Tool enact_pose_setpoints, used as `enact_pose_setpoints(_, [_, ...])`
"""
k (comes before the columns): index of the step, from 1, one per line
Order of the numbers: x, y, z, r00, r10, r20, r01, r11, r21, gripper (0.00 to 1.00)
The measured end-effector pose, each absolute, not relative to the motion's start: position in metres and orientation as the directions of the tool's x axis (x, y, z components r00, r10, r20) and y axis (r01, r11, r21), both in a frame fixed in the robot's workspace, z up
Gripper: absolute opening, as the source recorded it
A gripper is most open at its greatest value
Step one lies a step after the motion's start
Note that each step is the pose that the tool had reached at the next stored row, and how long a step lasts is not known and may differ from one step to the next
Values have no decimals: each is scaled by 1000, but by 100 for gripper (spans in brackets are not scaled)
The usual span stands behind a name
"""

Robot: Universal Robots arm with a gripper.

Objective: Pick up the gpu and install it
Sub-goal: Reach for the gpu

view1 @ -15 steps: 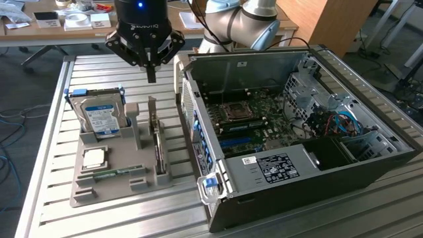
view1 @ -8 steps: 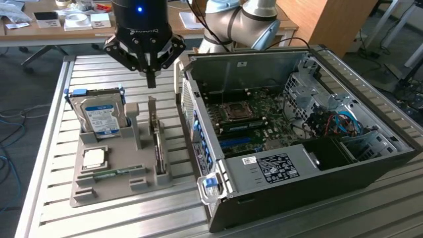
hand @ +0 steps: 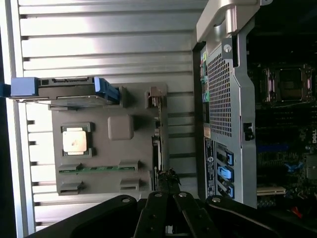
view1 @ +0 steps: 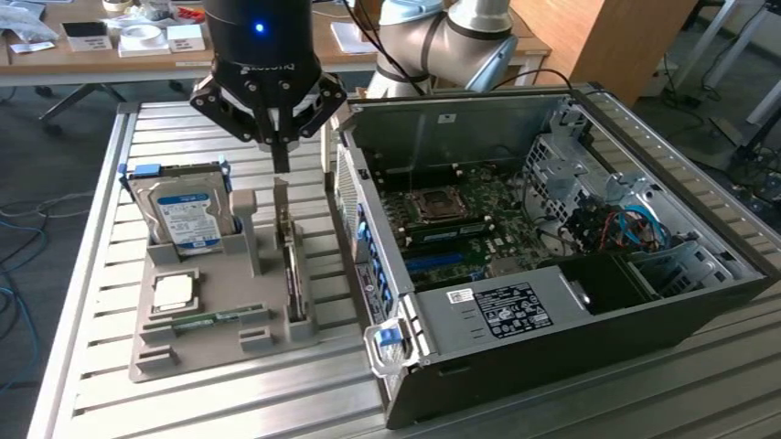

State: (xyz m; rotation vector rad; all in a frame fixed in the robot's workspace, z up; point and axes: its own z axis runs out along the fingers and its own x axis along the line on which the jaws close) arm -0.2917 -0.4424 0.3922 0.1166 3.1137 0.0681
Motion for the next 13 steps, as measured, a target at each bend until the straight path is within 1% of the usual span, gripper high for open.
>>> enact_pose_setpoints(13, [-293, -456, 391, -997, 75, -23, 74, 996, 44, 11])
